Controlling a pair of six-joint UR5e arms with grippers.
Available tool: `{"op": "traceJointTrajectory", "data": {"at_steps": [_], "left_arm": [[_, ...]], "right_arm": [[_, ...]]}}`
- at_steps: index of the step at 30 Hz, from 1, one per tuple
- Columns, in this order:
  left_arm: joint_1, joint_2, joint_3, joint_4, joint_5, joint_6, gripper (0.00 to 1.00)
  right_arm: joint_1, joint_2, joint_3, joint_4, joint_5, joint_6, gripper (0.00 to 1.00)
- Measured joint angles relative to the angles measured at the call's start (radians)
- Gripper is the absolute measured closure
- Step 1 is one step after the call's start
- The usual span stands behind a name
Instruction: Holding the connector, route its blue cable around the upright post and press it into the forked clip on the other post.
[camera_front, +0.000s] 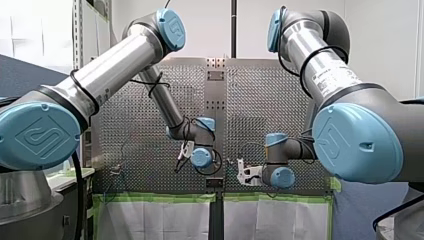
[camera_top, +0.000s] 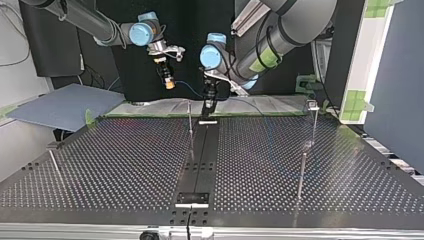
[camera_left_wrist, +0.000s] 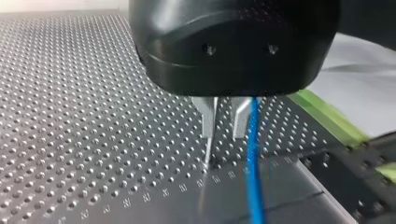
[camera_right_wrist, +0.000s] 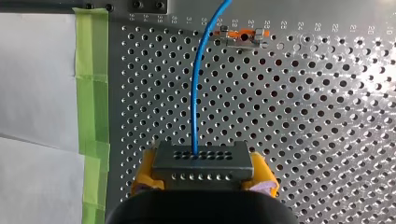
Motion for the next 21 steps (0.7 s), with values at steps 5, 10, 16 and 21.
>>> {"op": "traceJointTrajectory", "data": {"at_steps": [5, 10, 16, 21], "left_arm": [[-0.003, 0.0, 0.0, 0.0, -0.028, 0.004, 1.0], [-0.001, 0.0, -0.001, -0.001, -0.004, -0.026, 1.0], [-0.001, -0.003, -0.012, 0.014, 0.012, -0.075, 1.0], [-0.003, -0.009, -0.031, 0.049, 0.023, -0.107, 1.0]], "right_arm": [[-0.003, 0.0, 0.0, 0.0, 0.0, 0.0, 1.0], [-0.004, 0.0, 0.0, 0.0, 0.0, -0.001, 1.0], [-0.004, 0.0, 0.0, 0.0, 0.0, -0.002, 1.0], [-0.008, 0.0, 0.0, 0.0, 0.002, -0.006, 1.0]]}}
